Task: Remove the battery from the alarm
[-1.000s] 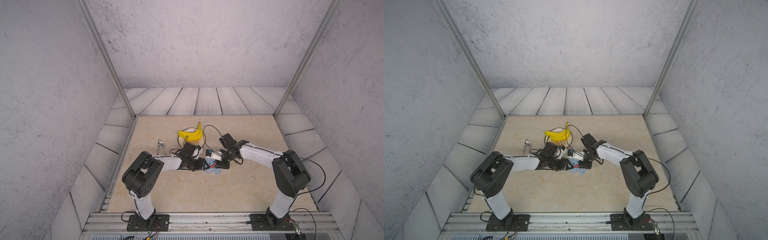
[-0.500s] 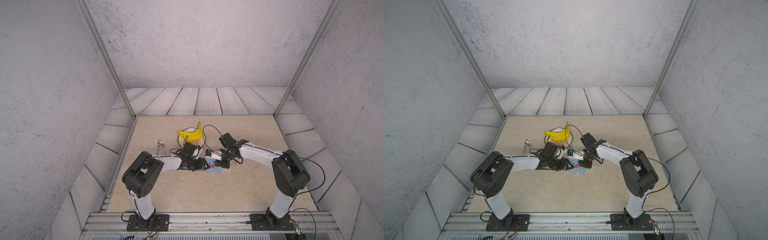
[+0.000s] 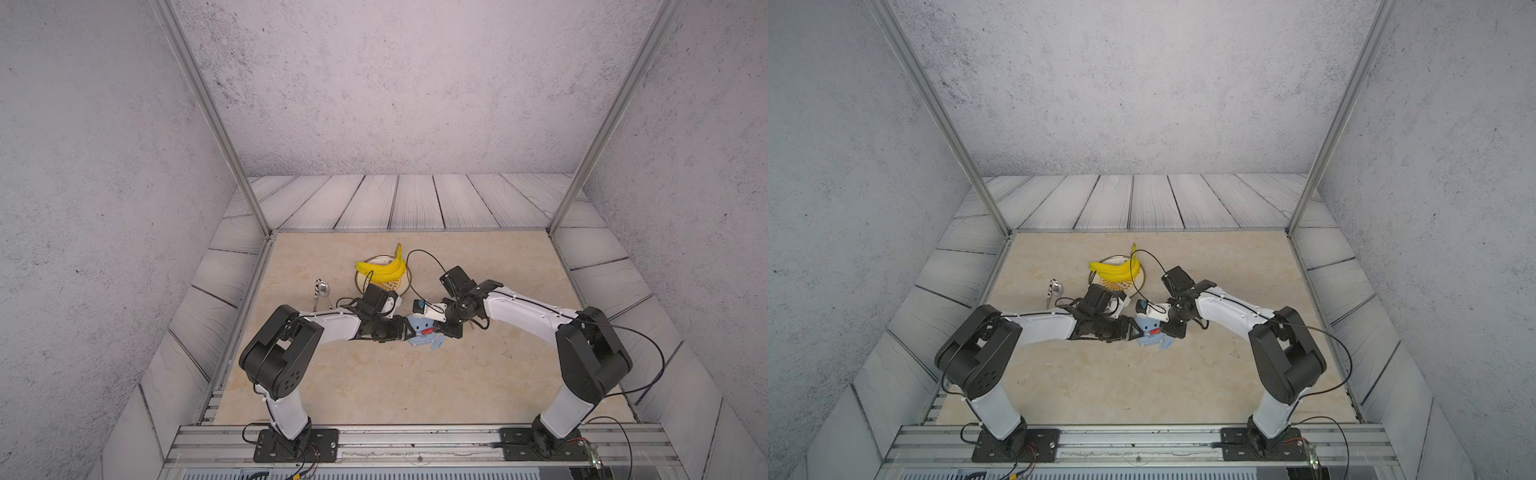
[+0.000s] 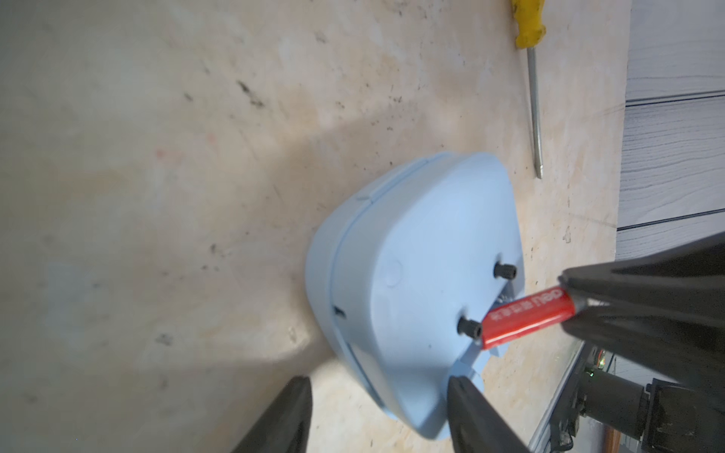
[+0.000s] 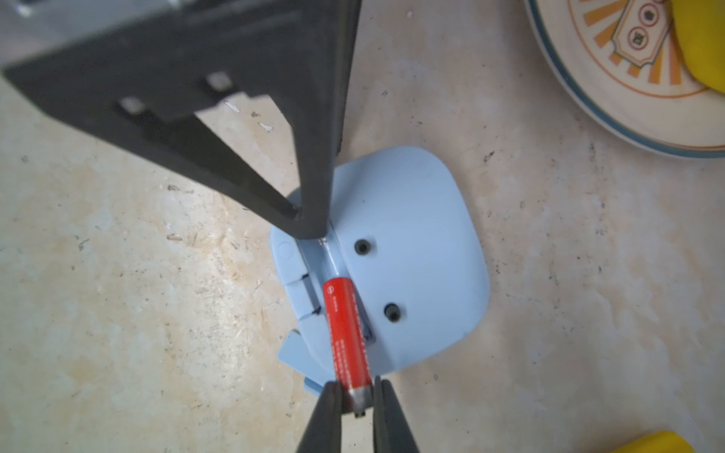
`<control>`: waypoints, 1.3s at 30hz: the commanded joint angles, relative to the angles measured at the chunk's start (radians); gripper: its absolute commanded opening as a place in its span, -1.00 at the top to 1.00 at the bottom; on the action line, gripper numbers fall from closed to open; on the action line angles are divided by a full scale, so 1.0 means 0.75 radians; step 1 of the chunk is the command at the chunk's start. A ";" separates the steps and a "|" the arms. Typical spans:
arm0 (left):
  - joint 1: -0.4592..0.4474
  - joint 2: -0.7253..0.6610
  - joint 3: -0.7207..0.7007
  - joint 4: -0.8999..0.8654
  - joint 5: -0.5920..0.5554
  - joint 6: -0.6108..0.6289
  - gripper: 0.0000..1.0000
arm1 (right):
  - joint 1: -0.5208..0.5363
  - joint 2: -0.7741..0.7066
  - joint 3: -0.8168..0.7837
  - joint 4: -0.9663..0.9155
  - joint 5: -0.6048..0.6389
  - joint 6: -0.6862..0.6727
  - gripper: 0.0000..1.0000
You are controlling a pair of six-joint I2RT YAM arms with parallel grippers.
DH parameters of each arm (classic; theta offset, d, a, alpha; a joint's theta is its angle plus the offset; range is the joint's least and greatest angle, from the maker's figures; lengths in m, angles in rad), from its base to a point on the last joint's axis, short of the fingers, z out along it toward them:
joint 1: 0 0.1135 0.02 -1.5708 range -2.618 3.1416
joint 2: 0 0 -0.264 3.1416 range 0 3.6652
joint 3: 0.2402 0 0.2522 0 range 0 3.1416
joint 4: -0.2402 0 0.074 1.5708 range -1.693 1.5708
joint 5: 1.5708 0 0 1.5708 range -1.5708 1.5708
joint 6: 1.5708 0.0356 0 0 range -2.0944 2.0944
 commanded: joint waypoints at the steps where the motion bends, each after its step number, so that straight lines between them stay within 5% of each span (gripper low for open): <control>1: 0.015 -0.034 -0.042 -0.123 -0.058 0.030 -0.28 | -0.015 -0.085 -0.015 -0.009 0.079 0.136 0.87; 15: 0.048 -0.175 -0.065 -0.148 -0.096 0.035 -0.34 | -0.063 -0.108 -0.125 0.036 0.525 1.011 1.00; 26: 0.053 -0.224 -0.023 -0.197 -0.108 0.056 -0.34 | -0.064 0.059 -0.116 0.045 0.558 1.189 1.00; 39: 0.068 -0.208 0.132 -0.279 -0.099 0.113 -0.35 | -0.063 0.083 -0.088 0.055 0.554 1.198 0.45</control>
